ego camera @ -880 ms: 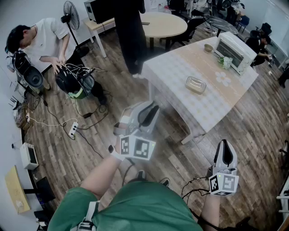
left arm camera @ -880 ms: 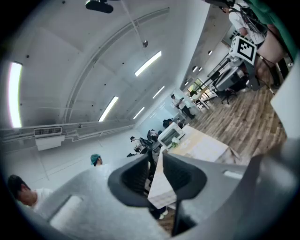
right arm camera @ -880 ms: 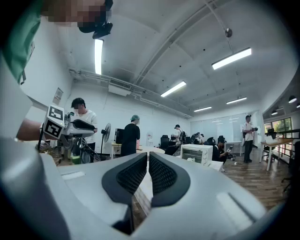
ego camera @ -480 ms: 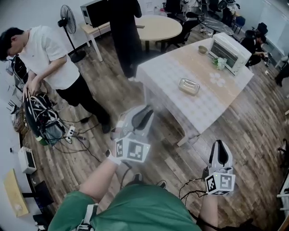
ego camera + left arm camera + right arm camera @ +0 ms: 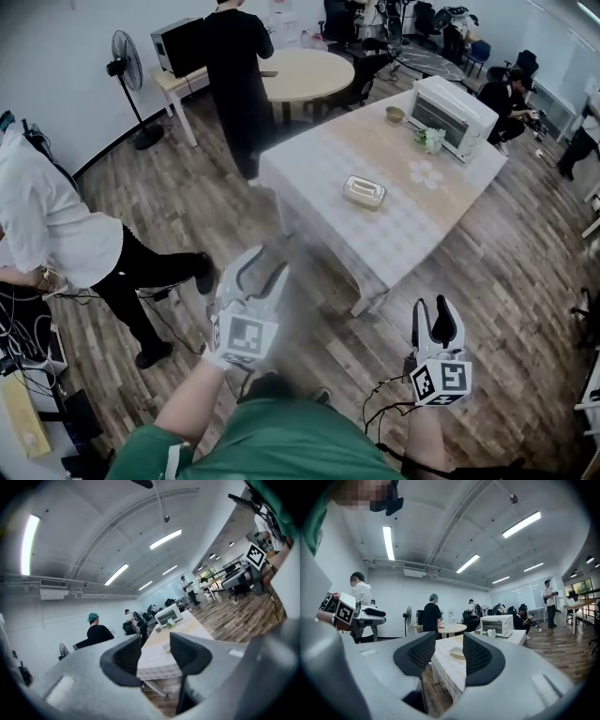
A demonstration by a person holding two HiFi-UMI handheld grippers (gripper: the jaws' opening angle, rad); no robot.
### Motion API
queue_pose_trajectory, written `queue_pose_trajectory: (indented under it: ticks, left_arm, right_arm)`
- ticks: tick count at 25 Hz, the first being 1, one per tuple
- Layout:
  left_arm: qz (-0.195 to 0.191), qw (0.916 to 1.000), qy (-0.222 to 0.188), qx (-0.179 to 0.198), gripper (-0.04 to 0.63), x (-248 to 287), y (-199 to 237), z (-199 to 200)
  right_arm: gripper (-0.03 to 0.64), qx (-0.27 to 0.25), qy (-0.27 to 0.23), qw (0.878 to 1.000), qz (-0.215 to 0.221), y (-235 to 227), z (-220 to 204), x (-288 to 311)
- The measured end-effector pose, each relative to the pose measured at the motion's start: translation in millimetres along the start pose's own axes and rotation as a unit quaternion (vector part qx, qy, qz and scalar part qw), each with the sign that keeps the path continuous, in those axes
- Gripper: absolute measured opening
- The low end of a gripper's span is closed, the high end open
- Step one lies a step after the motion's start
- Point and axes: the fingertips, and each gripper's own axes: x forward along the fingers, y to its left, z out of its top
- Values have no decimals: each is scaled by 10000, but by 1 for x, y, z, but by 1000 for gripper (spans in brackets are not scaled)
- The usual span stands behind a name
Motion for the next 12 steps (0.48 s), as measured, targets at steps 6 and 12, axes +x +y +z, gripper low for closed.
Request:
queue_pose_trajectory:
  ticks: [6,12]
  left_arm:
    - [-73,9981,372,-481,192,14,7,-35]
    - [-222,9934,359,-1071,187,68,46,-58]
  right_arm:
    - [166,225,133,9996,86,-10,-18,32]
    - [165,276,197,9994,-71,-16,-14,85]
